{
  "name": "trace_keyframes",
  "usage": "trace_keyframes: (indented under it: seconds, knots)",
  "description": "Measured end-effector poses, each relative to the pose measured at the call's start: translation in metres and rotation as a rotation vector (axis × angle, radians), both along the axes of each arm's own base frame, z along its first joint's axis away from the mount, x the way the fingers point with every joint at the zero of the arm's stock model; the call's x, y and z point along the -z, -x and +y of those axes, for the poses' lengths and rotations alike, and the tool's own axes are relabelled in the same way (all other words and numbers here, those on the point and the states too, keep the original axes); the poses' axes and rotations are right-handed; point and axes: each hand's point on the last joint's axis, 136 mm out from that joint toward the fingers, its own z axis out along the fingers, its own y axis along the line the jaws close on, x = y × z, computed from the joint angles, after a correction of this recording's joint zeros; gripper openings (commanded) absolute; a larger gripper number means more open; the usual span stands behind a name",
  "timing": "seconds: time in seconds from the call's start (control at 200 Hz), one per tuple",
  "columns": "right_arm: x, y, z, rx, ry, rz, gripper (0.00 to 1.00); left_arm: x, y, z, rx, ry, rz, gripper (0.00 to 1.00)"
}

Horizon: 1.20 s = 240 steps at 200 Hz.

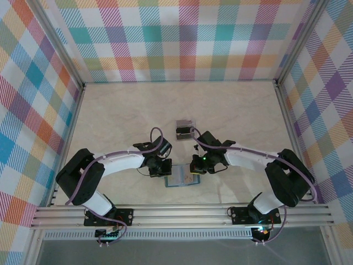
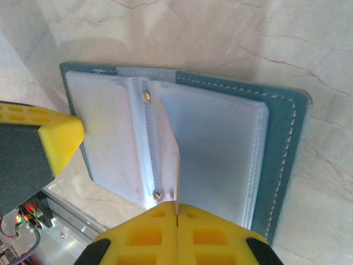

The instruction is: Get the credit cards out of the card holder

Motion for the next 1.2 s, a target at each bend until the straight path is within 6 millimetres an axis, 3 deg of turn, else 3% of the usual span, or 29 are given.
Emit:
trace_keyframes:
  seconds: [0.245,0.465,0.6,0.945,1.2]
  knots:
    - [-0.033,-0.012,0.004,-0.035,-0.029,-0.092,0.01,-0.010,0.000,0.001,0.000,0.013,-0.018,0.09]
    - [-0.071,-0.039,0.008,-0.149,0.008,-0.286,0.00,-0.022,-0.005,0.000,-0.006,0.030,-0.050,0.10]
    - [-0.089,-0.060,0.010,-0.312,0.067,-0.442,0.00,-0.023,-0.010,0.004,-0.017,0.029,-0.061,0.10]
    - [-0.093,-0.113,0.012,-0.911,0.306,-0.769,0.00,-0.029,-0.015,0.018,-0.053,0.050,-0.077,0.10]
    - [-0.104,-0.157,0.017,-1.189,0.428,-0.918,0.00,-0.022,-0.007,0.037,-0.086,0.041,-0.067,0.10]
